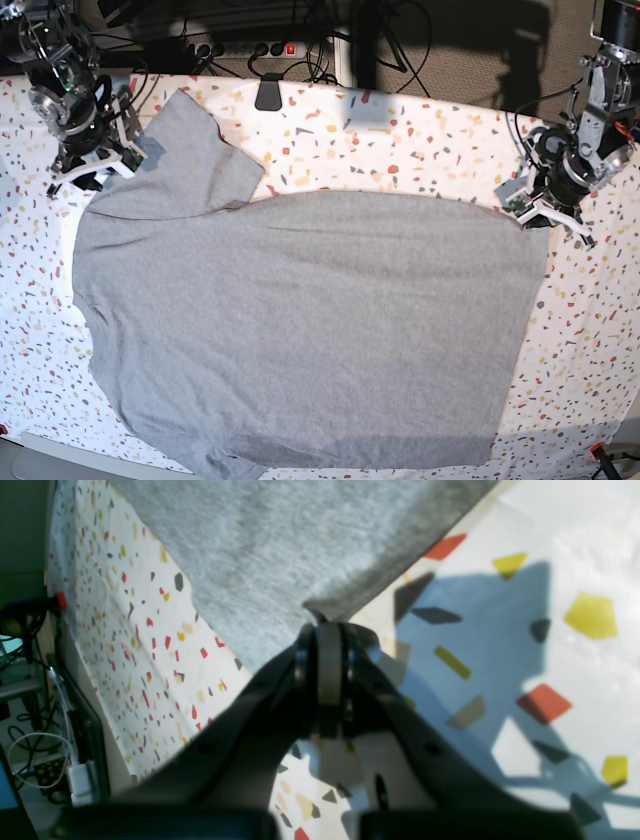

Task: Fold the T-shirt properly
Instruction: 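Grasp the grey shirt's edges with both grippers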

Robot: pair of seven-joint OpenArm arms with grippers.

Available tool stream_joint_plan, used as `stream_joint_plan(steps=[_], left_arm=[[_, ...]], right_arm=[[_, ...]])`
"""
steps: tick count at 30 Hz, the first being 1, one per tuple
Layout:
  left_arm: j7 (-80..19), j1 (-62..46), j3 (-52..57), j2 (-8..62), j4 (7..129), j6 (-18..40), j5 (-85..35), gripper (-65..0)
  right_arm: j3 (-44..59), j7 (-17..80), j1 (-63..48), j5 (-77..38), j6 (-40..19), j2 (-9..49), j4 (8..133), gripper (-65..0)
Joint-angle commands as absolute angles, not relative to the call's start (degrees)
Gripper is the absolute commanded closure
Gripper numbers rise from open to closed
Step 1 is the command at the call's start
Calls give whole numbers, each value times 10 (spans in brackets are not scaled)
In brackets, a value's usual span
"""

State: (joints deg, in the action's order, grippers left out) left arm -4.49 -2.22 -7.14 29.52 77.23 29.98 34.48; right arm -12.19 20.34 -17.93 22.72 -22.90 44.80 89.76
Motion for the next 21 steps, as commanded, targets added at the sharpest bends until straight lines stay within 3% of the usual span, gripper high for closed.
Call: stream_joint_plan(steps=[1, 21], left_arm=[[-47, -18, -69, 303, 776, 298, 344, 0], [-47, -18, -69, 303, 776, 298, 314, 0]], right_arm=[[-130, 206, -166, 225, -231, 459, 896, -286], [-261, 219, -111, 222, -249, 459, 888, -286]])
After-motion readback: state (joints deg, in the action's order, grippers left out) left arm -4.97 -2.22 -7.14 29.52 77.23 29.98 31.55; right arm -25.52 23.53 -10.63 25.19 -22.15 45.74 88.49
